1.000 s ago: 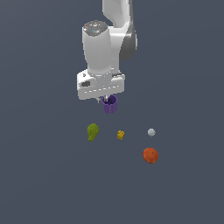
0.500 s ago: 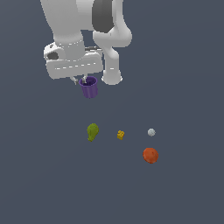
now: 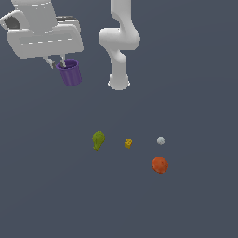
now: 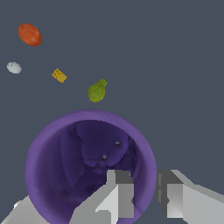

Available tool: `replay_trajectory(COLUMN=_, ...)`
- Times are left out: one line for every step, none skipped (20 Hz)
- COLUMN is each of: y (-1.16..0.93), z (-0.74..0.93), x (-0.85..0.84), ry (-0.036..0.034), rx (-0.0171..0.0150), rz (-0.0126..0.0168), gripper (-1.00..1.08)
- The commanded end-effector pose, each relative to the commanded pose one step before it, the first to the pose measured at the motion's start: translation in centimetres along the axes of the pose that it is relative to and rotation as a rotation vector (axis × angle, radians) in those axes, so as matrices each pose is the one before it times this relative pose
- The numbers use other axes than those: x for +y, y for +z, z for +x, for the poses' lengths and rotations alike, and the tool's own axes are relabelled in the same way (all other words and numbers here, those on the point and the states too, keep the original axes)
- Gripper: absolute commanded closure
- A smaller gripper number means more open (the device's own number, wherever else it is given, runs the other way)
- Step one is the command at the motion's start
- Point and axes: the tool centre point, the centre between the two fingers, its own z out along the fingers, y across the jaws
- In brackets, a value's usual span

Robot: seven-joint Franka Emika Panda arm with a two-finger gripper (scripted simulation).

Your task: Pick up a designated object from a clutter of objects.

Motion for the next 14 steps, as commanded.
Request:
replay_trajectory(y=-1.57, z=-0.675, x=1.403, ry=-0.0013, rx=-0.00028, rz=-0.00084, gripper=1.08)
replay_trajectory(y=-0.488, z=-0.193, x=0.447, ry=-0.00012, rx=-0.00014, rz=-0.00045, gripper=1.08)
replay_trajectory(y=-0.428, z=-0.178, x=0.423, ry=0.0, rx=0.0, rz=0.0, gripper=1.08)
replay_trajectory(y=-0.397, z=-0.14, x=0.345, ry=-0.00023, rx=-0.00017, rz=-0.00063, gripper=1.08)
replay_trajectory(y=-0.337, z=-0.134, x=0.338, ry=0.0, rx=0.0, rz=0.0, gripper=1.08)
replay_trajectory(y=-0.296, z=-0.115, x=0.298, ry=0.0, rx=0.0, rz=0.0, gripper=1.08)
replay_trajectory(y=-0.269, z=-0.086, x=0.233, ry=-0.00025, rx=-0.00007, rz=-0.00041, gripper=1.08)
replay_trajectory(y=-0.219, z=-0.082, x=0.222, ry=0.0, rx=0.0, rz=0.0, gripper=1.08)
replay_trajectory(y=-0.183, z=-0.067, x=0.186, ry=0.0, rx=0.0, rz=0.0, gripper=1.08)
replay_trajectory(y=-0.148, z=-0.053, x=0.152, ry=0.0, rx=0.0, rz=0.0, gripper=1.08)
replay_trajectory(y=-0.114, z=-0.041, x=0.117, ry=0.0, rx=0.0, rz=0.0, gripper=1.08)
replay_trajectory(y=-0.081, z=-0.029, x=0.084, ry=0.0, rx=0.0, rz=0.0, gripper=1.08)
replay_trajectory(y=-0.049, z=-0.017, x=0.05, ry=0.0, rx=0.0, rz=0.0, gripper=1.08)
replay_trajectory(y=-0.029, z=0.007, x=-0.01, ry=-0.00031, rx=-0.00002, rz=-0.00037, gripper=1.08)
